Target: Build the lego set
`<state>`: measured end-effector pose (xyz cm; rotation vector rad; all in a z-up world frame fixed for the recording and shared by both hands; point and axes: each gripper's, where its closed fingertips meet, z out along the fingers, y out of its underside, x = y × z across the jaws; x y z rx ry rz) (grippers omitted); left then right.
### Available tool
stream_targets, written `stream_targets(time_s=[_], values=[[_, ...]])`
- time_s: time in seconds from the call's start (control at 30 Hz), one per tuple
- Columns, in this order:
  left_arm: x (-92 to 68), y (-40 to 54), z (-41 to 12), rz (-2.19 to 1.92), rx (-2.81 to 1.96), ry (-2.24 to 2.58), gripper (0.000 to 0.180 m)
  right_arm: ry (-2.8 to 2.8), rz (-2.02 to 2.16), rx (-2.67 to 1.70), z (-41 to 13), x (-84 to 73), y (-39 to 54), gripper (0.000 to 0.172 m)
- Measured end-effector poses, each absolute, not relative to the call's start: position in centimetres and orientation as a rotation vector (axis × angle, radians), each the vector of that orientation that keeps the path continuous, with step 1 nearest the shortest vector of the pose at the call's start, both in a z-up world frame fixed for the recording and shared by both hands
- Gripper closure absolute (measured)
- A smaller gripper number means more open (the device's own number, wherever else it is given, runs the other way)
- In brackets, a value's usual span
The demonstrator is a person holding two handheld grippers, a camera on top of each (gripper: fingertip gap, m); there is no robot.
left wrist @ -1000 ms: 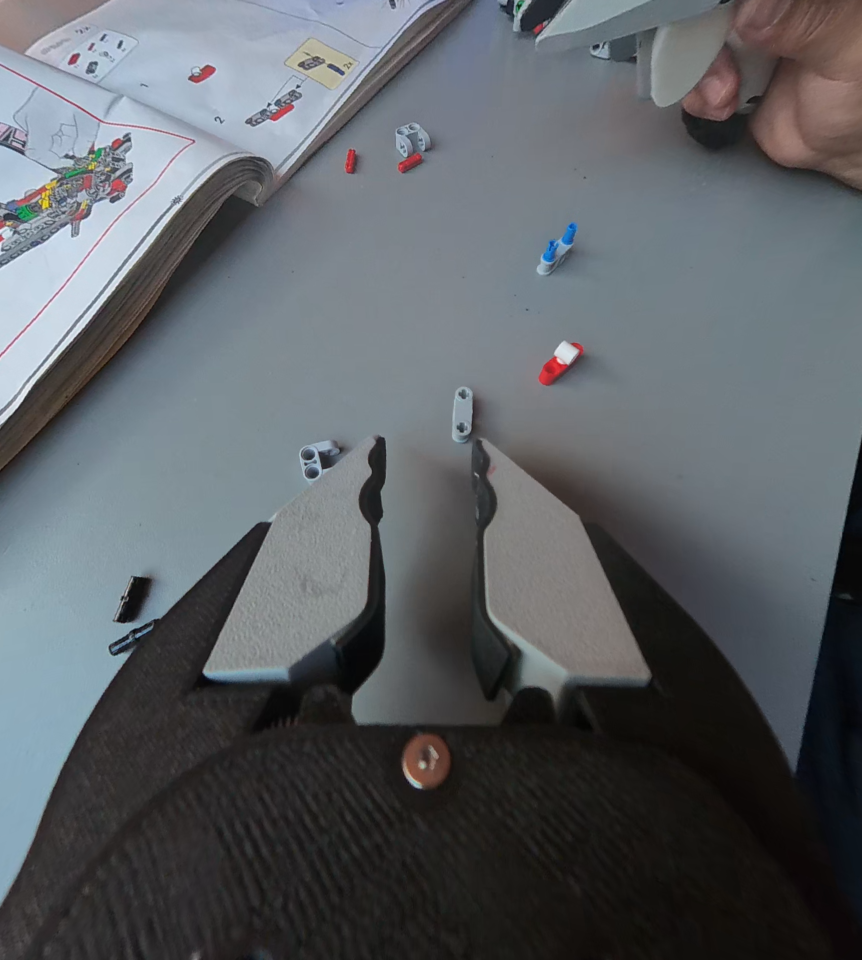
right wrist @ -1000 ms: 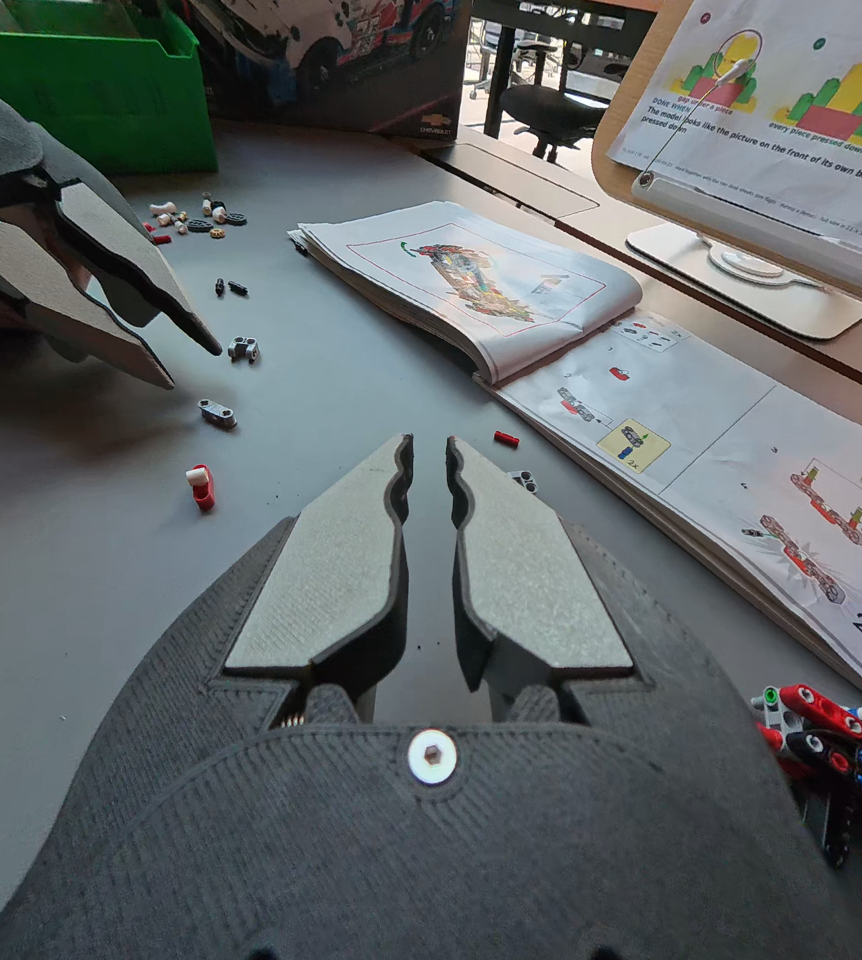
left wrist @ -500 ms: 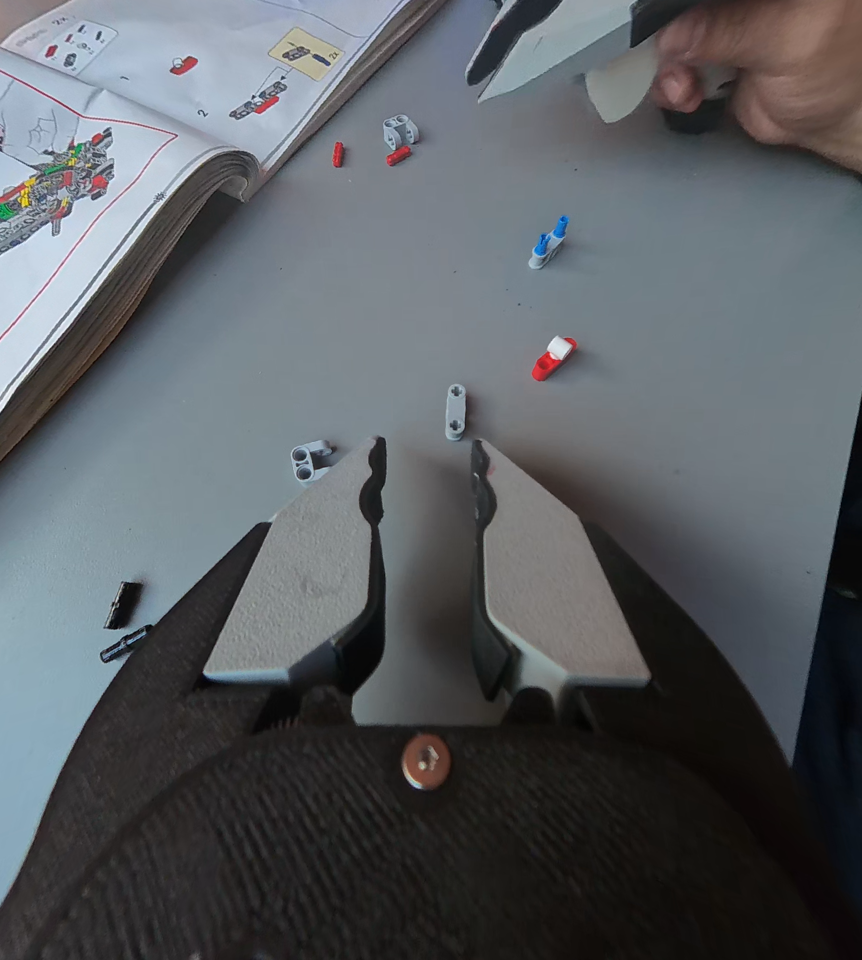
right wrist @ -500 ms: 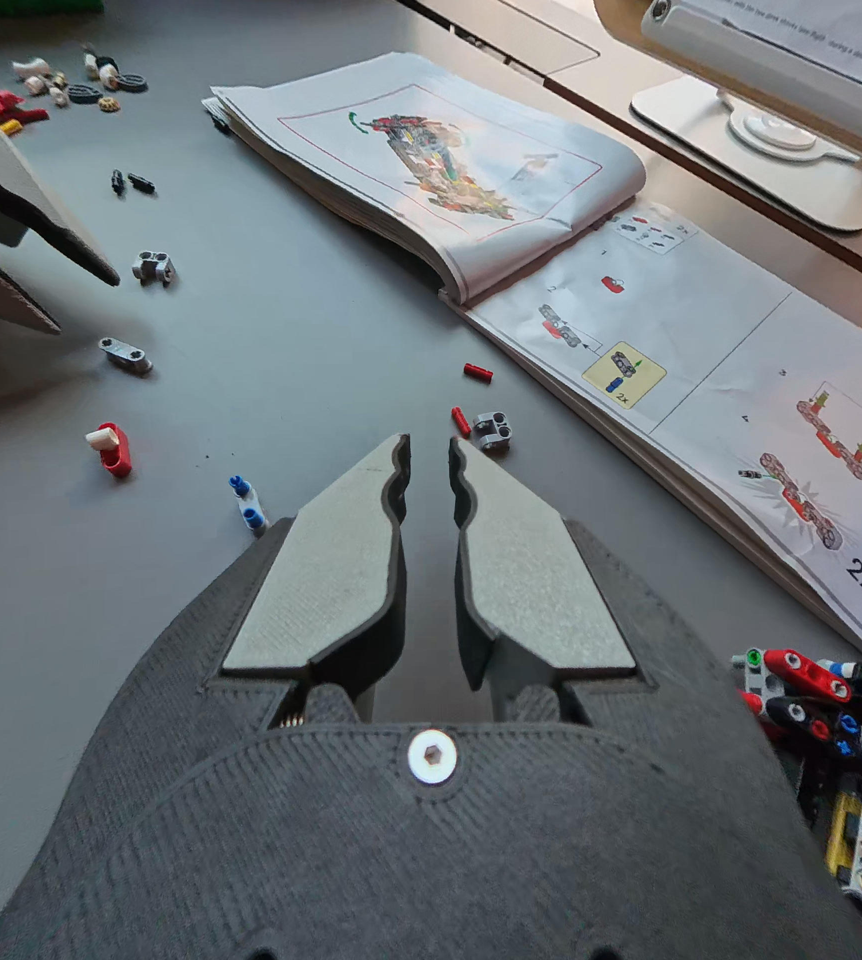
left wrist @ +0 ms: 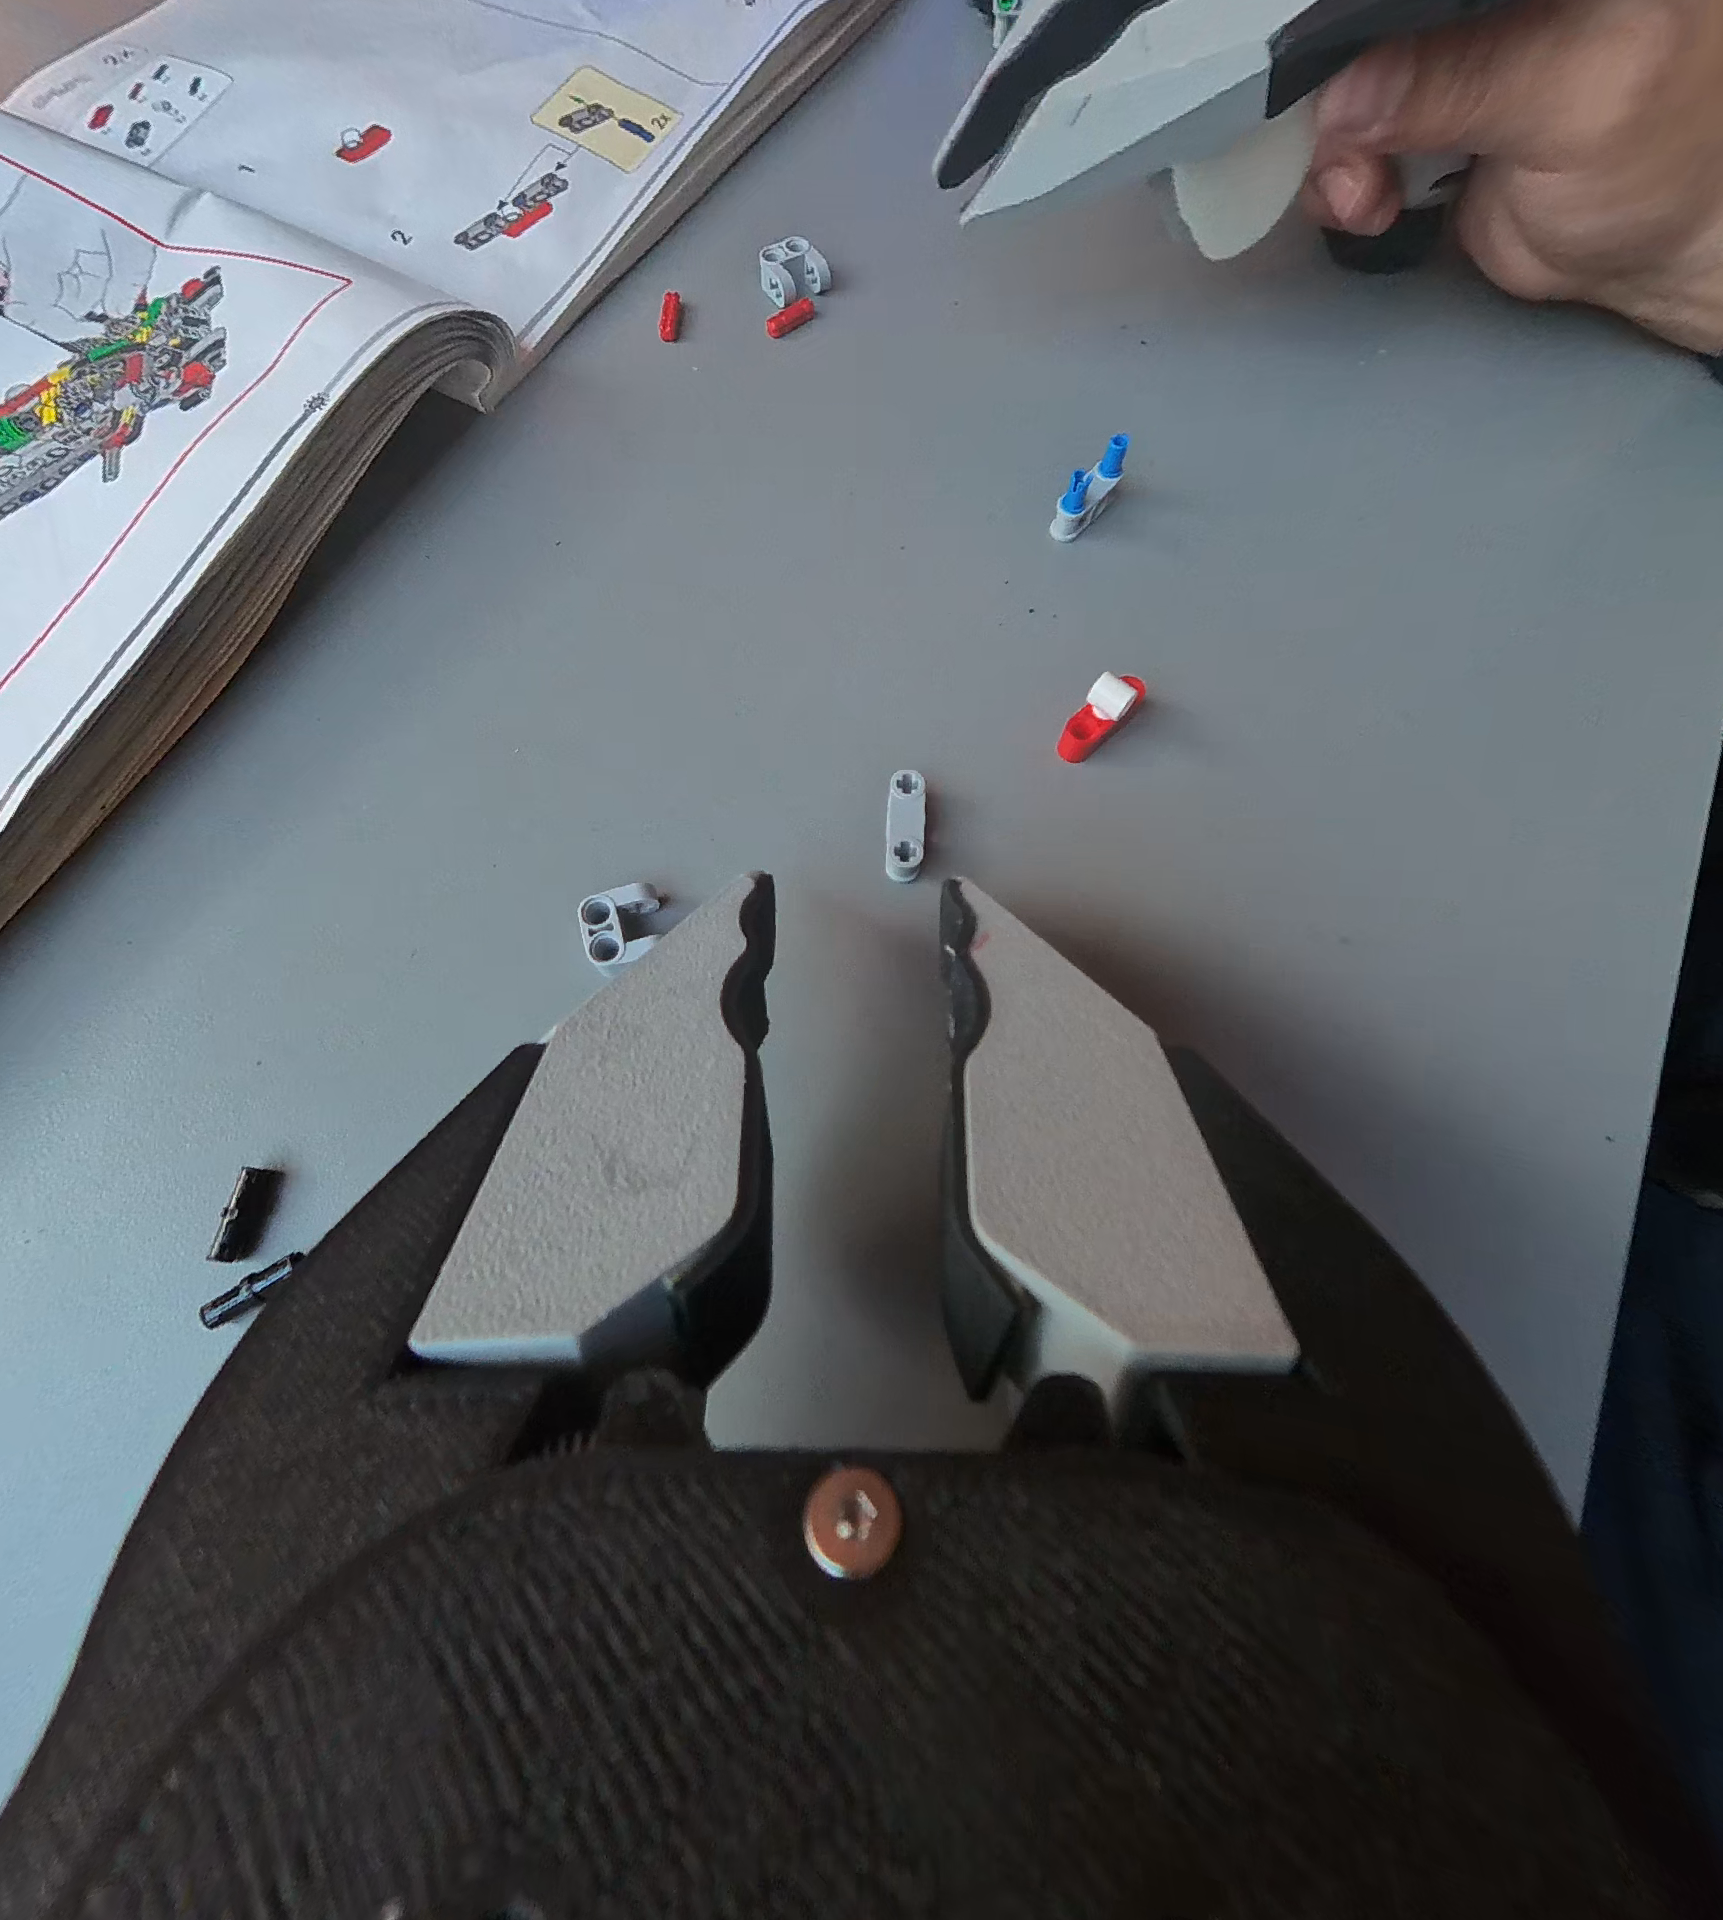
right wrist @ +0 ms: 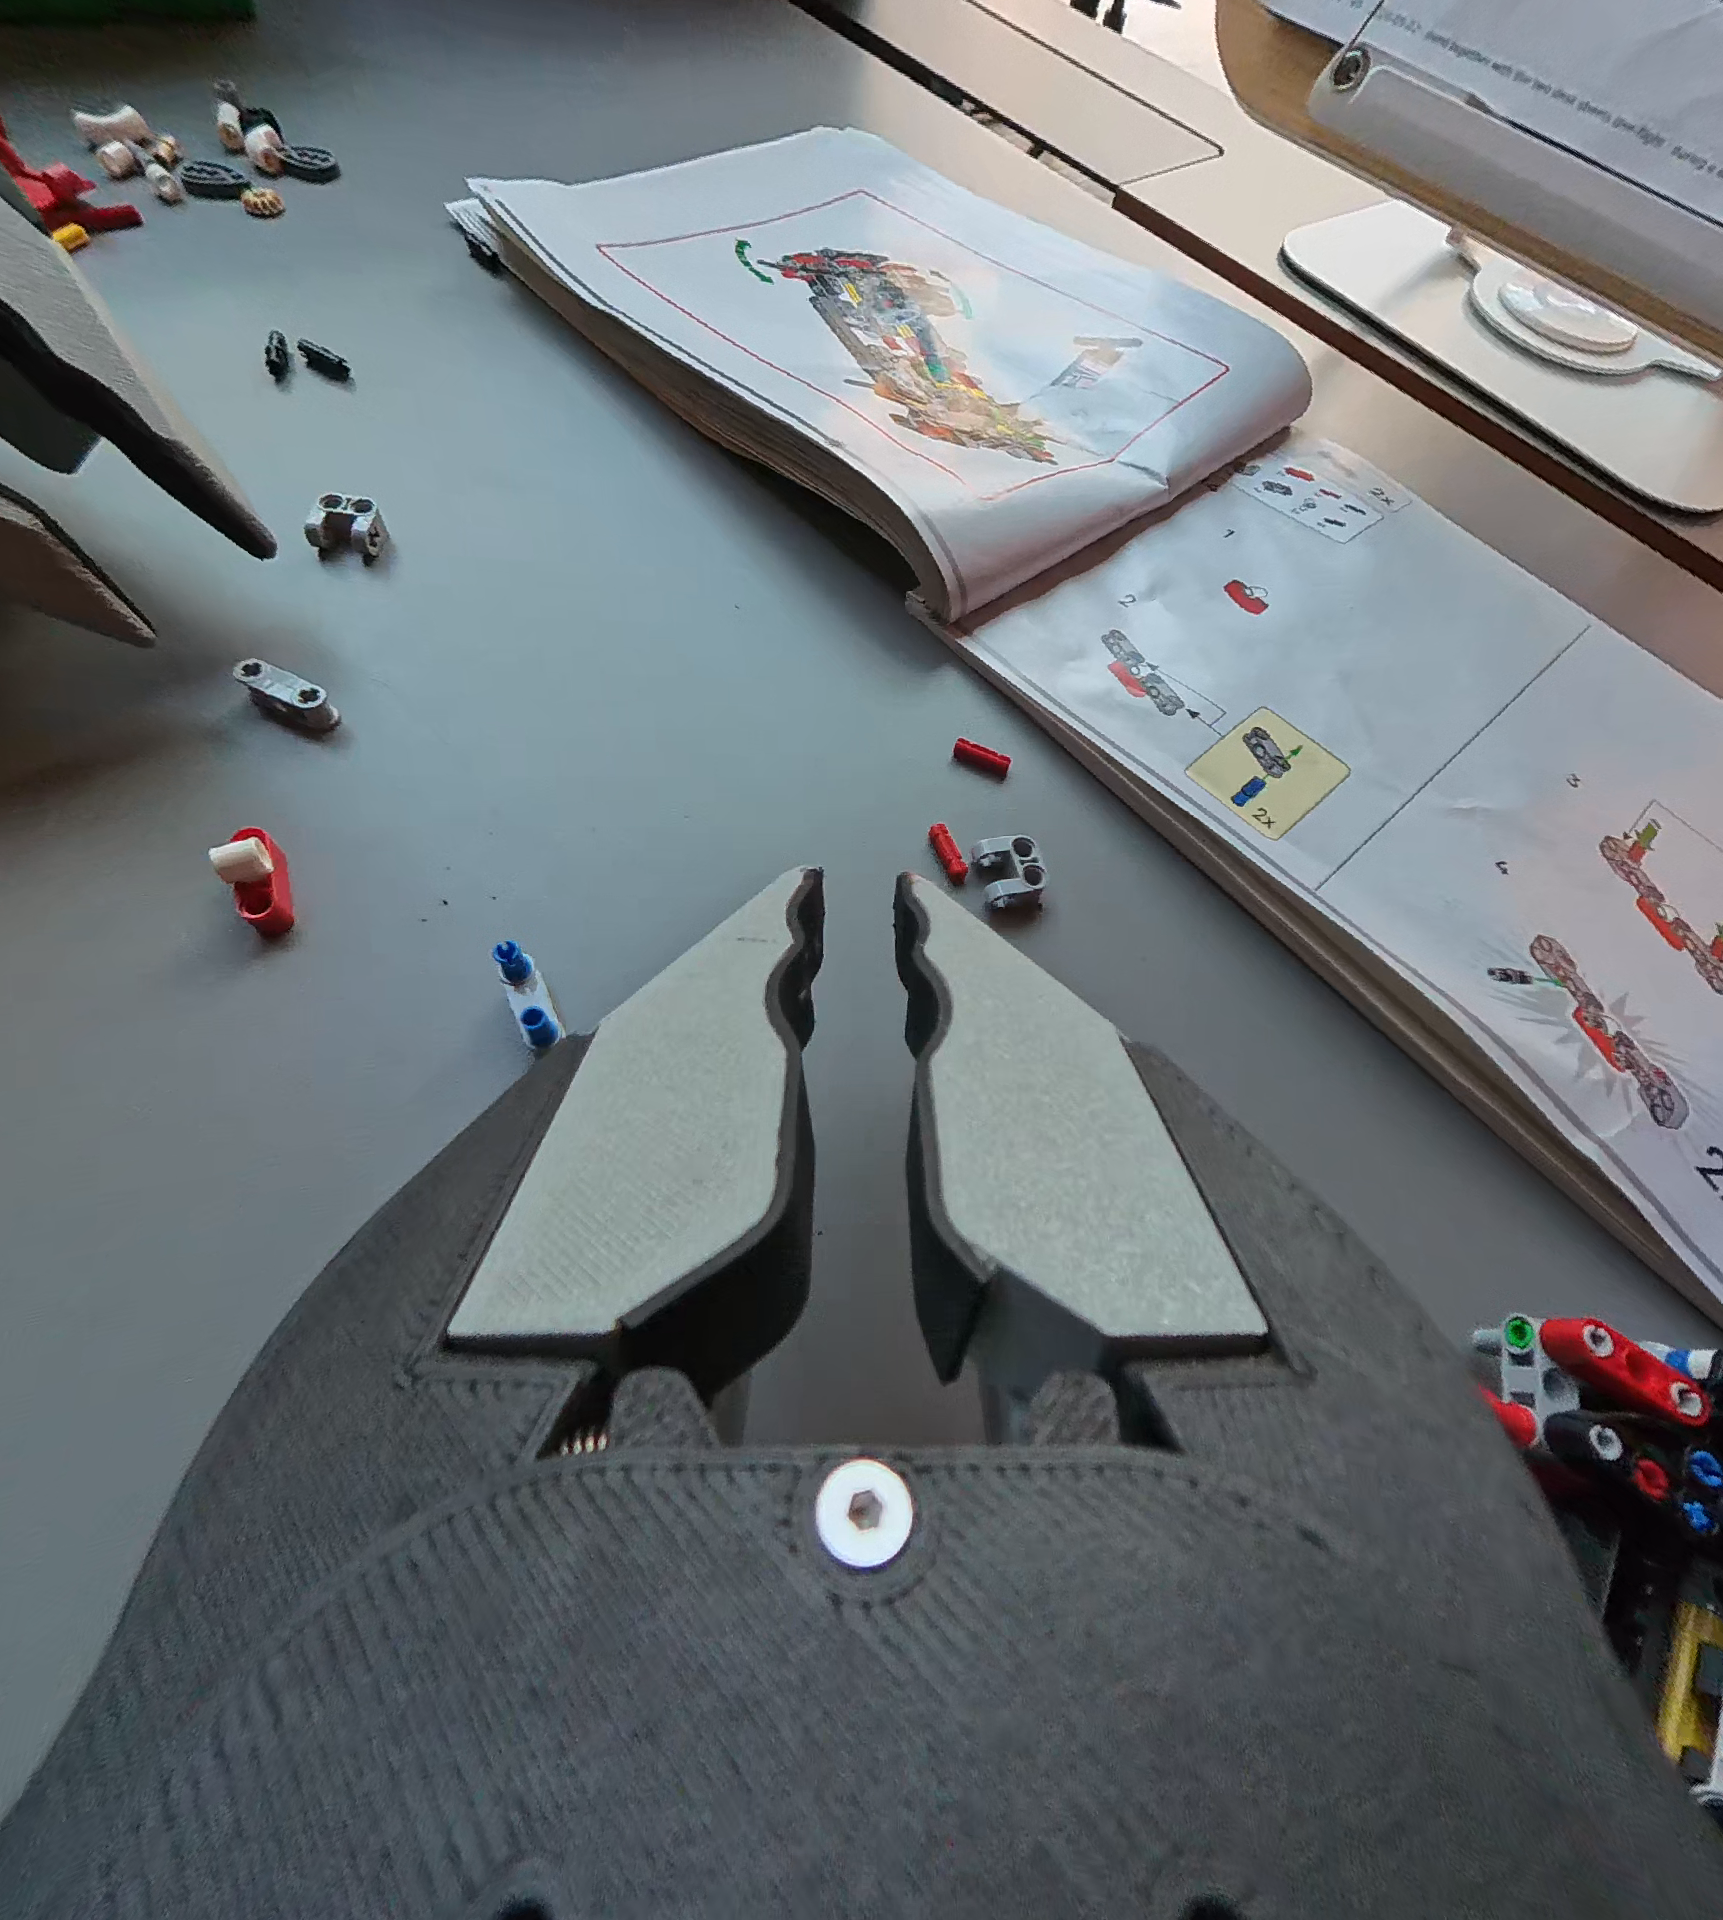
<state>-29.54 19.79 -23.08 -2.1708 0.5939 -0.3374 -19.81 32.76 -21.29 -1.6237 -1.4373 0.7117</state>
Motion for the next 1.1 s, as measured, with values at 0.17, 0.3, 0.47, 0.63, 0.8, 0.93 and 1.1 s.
stream_targets(time_s=[0.17,0.3,0.47,0.63,0.8,0.93,1.1], values=[[-29.6,19.8,-23.1,-0.338,-2.174,0.59,0.151,-1.444,0.744,-1.607,-21.1,-19.8,32.3,0.161],[-29.6,19.8,-23.1,-0.341,-2.176,0.589,0.151,-1.468,0.818,-1.565,-20.6,-20.0,31.2,0.16],[-29.6,19.8,-23.1,-0.349,-2.177,0.585,0.151,-1.545,0.867,-1.504,-20.5,-20.3,29.3,0.159],[-29.6,19.8,-23.0,-0.363,-2.174,0.575,0.151,-1.601,0.882,-1.488,-20.9,-20.1,28.3,0.165],[-29.6,19.8,-23.0,-0.371,-2.171,0.572,0.151,-1.592,0.864,-1.478,-20.8,-19.8,28.3,0.161],[-29.6,19.8,-23.0,-0.371,-2.172,0.572,0.151,-1.615,0.89,-1.451,-20.7,-19.6,27.7,0.161],[-29.7,19.8,-23.0,-0.37,-2.172,0.571,0.151,-1.668,0.879,-1.448,-21.2,-19.5,27.1,0.162]])
